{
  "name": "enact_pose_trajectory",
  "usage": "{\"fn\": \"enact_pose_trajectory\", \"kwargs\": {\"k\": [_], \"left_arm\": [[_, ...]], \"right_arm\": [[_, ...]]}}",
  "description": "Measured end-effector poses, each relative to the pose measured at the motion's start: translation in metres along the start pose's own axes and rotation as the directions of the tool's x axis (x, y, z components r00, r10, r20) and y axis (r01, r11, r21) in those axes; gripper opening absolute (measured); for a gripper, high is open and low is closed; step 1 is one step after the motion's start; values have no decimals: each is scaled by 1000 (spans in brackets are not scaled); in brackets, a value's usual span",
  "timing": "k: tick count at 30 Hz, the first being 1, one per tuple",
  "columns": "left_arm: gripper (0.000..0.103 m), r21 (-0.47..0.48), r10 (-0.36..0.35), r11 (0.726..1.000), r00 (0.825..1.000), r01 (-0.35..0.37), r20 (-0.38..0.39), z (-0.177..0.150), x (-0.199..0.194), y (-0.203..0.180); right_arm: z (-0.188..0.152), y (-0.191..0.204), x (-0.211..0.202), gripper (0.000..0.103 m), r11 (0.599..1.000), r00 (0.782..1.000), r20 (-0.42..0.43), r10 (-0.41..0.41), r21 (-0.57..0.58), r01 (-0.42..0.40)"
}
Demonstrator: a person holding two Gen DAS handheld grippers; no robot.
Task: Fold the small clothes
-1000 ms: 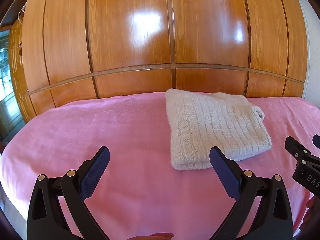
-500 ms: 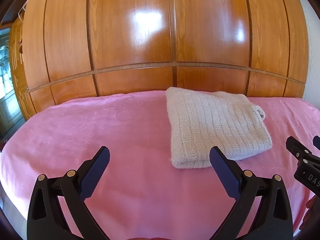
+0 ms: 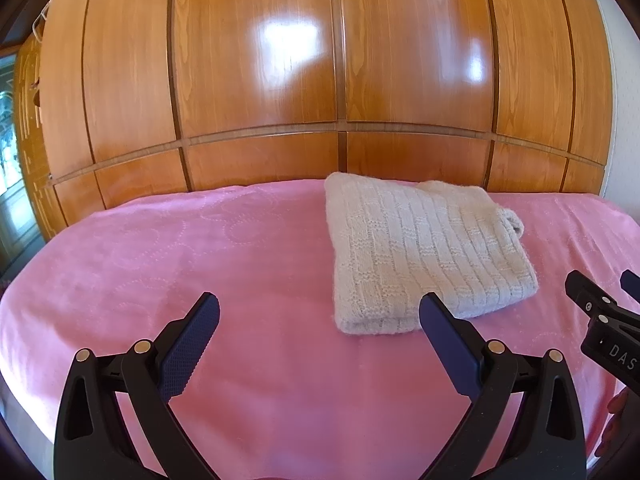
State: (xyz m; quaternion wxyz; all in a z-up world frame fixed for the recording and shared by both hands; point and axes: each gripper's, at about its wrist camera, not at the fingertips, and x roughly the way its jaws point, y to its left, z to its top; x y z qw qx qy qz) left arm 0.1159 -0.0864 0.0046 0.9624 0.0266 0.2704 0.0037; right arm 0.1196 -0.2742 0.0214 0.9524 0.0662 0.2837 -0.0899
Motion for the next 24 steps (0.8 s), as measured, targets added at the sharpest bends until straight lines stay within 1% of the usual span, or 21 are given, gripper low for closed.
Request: {"fn": "enact_pose_trajectory", "kwargs": {"k": [6, 9, 15, 19, 24], "left_arm": [[99, -7, -10, 1000, 1000, 9, -23, -2, 5, -1], [99, 0, 10, 1000, 1000, -10, -10, -3, 5, -3], [99, 15, -10, 1000, 1000, 10, -24, -6, 7, -7], [99, 26, -28, 999, 997, 30, -71, -9, 17, -7], [99, 17, -15, 1000, 992, 17, -127, -9, 37, 6]], "right_arm": [[-1, -1, 1, 101, 1000, 1000, -5, 0, -2, 0], [-1, -2, 1, 101, 1000, 1000, -9, 1, 0, -1], [-3, -2, 4, 101, 1000, 1000, -19, 5, 5, -5], [-4, -5, 9, 101, 1000, 999, -37, 3, 10, -3], [-4, -17, 28, 101, 999, 995, -101, 0, 46, 4]]}}
